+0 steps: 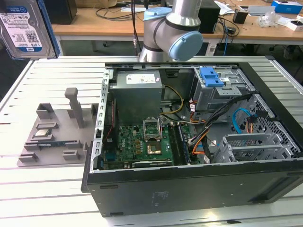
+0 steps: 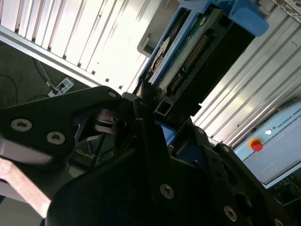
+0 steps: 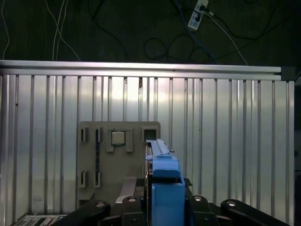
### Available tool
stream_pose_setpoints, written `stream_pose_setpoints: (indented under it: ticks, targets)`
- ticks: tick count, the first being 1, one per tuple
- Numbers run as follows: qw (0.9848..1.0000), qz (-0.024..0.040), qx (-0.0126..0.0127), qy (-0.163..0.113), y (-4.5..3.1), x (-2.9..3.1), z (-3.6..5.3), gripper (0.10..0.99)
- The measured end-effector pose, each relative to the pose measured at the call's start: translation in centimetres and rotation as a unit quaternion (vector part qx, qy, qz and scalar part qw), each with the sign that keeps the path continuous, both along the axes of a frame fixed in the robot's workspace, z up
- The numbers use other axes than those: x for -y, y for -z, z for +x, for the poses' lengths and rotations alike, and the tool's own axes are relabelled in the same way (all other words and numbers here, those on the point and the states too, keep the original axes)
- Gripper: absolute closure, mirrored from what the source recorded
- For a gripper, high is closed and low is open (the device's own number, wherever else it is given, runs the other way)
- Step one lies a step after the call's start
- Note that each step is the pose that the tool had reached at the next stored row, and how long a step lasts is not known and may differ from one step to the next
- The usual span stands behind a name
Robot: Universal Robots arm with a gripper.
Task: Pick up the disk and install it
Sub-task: 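Pick up the disk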
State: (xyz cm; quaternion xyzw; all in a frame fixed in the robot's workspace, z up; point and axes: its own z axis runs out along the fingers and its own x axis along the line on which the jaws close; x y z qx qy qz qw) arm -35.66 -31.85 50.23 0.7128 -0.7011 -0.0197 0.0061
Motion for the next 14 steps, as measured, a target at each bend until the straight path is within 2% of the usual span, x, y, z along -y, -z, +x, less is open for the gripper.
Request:
stream_pose_setpoints:
  ticks: [4, 7, 12, 14]
  targets:
    - [1.0000, 0.0001, -0.0001, 0.000, -0.01, 0.00, 0.00, 0.718]
    - [1.0000, 0.0001, 0.0000, 0.000, -0.01, 0.00, 0.41, 0.718]
    - [1.0000, 0.0001, -0.0001, 0.000, -0.01, 0.00, 3.85, 0.718]
    - [1.0000, 0.0001, -0.0001, 0.000, -0.01, 0.00, 6.06, 0.718]
